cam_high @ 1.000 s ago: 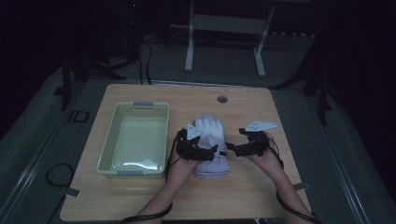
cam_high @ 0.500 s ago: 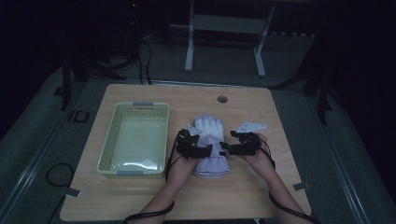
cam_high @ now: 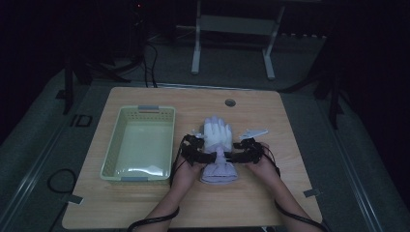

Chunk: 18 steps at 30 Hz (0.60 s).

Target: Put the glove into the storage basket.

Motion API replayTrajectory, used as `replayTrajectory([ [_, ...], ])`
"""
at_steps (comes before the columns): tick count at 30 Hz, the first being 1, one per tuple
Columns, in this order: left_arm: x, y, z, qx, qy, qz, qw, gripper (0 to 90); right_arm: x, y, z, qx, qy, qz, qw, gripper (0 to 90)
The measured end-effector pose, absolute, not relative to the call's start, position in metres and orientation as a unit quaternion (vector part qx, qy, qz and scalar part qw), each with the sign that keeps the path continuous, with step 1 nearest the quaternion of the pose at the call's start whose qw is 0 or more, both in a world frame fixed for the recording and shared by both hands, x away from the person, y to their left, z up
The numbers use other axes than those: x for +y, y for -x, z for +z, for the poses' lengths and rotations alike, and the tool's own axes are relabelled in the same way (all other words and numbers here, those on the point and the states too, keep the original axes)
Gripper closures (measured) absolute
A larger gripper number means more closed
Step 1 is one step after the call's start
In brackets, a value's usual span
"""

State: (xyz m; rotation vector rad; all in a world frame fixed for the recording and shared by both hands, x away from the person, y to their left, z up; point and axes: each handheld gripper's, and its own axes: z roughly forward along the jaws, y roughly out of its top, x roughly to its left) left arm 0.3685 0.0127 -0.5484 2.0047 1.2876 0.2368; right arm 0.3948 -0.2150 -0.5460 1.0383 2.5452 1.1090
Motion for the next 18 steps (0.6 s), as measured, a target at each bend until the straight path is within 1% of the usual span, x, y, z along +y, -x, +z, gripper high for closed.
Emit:
replayTrajectory([
  [2, 0.013, -0.37, -0.551, 0.501, -0.78, 0.085, 0.364, 19.2, -0.215, -0.397, -0.548, 0.856, -0.358, 0.366, 0.076, 35.7],
  [5, 0.017, -0.374, -0.555, 0.505, -0.777, 0.056, 0.373, 20.5, -0.212, -0.4, -0.547, 0.864, -0.355, 0.351, 0.062, 39.0],
  [7, 0.02, -0.378, -0.561, 0.512, -0.769, 0.029, 0.381, 20.5, -0.211, -0.405, -0.547, 0.869, -0.35, 0.346, 0.043, 43.4],
  [9, 0.022, -0.38, -0.562, 0.506, -0.771, 0.024, 0.386, 20.9, -0.211, -0.409, -0.548, 0.871, -0.351, 0.344, 0.02, 48.5],
  [10, 0.021, -0.38, -0.562, 0.507, -0.771, 0.023, 0.386, 21.1, -0.212, -0.411, -0.549, 0.871, -0.35, 0.345, 0.012, 49.2],
  [11, 0.021, -0.381, -0.562, 0.506, -0.768, 0.012, 0.392, 24.3, -0.212, -0.411, -0.549, 0.871, -0.348, 0.346, 0.009, 51.6],
  [12, 0.021, -0.381, -0.562, 0.506, -0.768, 0.012, 0.392, 30.3, -0.212, -0.411, -0.549, 0.871, -0.348, 0.346, 0.009, 51.6],
  [13, 0.022, -0.381, -0.563, 0.502, -0.765, -0.013, 0.404, 30.3, -0.212, -0.412, -0.55, 0.87, -0.349, 0.347, 0.003, 52.6],
  [14, 0.023, -0.382, -0.563, 0.502, -0.763, -0.02, 0.407, 41.7, -0.213, -0.413, -0.55, 0.87, -0.349, 0.347, -0.005, 55.4],
  [17, 0.022, -0.382, -0.561, 0.499, -0.764, -0.029, 0.408, 49.8, -0.213, -0.415, -0.551, 0.867, -0.354, 0.35, -0.023, 61.3],
  [18, 0.022, -0.382, -0.561, 0.499, -0.764, -0.031, 0.408, 51.3, -0.213, -0.415, -0.551, 0.865, -0.355, 0.354, -0.027, 64.0],
])
